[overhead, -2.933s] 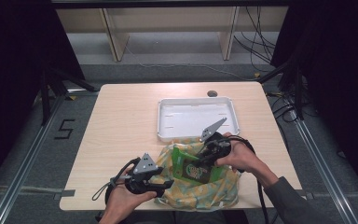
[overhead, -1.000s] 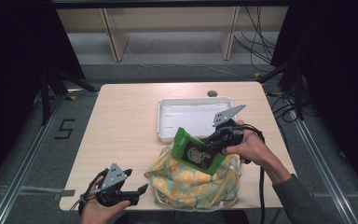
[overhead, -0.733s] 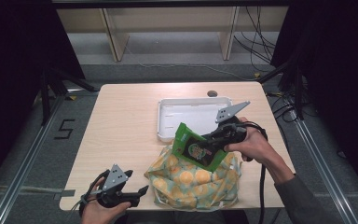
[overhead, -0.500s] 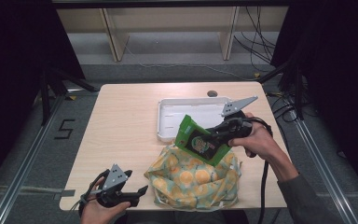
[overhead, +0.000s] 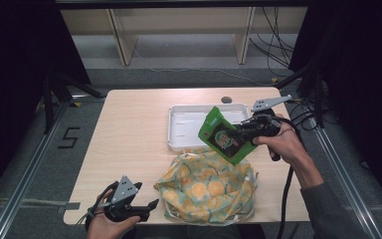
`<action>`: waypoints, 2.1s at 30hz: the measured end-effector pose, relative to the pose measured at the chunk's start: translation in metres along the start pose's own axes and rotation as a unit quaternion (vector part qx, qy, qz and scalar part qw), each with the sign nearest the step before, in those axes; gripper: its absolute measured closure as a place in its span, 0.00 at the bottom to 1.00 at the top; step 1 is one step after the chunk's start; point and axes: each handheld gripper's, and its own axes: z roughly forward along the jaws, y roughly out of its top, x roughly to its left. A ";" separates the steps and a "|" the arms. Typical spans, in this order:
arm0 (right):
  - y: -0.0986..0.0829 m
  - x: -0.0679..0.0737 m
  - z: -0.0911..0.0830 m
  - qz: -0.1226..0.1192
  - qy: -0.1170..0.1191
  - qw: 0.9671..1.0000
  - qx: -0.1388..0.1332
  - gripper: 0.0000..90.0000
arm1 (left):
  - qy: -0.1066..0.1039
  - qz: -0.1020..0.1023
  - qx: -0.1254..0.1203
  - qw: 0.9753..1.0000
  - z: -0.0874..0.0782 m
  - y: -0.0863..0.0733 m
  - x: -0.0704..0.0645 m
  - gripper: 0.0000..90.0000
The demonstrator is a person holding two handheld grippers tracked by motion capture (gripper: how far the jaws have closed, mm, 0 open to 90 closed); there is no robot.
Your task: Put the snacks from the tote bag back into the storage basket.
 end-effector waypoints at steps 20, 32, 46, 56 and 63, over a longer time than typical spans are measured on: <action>-0.004 -0.041 -0.010 0.049 -0.064 0.996 -0.038 0.84 | -0.003 0.001 0.004 1.000 0.002 0.000 0.001 0.25; -0.006 -0.067 0.012 0.075 -0.122 0.989 -0.024 0.84 | -0.003 -0.014 -0.007 1.000 0.002 -0.001 0.000 0.18; -0.004 -0.102 0.038 0.132 -0.161 0.978 -0.017 0.84 | -0.003 -0.007 -0.012 1.000 0.002 -0.001 0.000 0.18; 0.001 -0.121 0.055 0.148 -0.184 0.972 -0.013 0.84 | -0.005 -0.005 -0.010 1.000 0.001 -0.001 0.000 0.18; 0.006 -0.126 0.062 0.156 -0.194 0.968 -0.017 0.84 | -0.005 -0.015 -0.016 1.000 0.001 -0.002 -0.002 0.18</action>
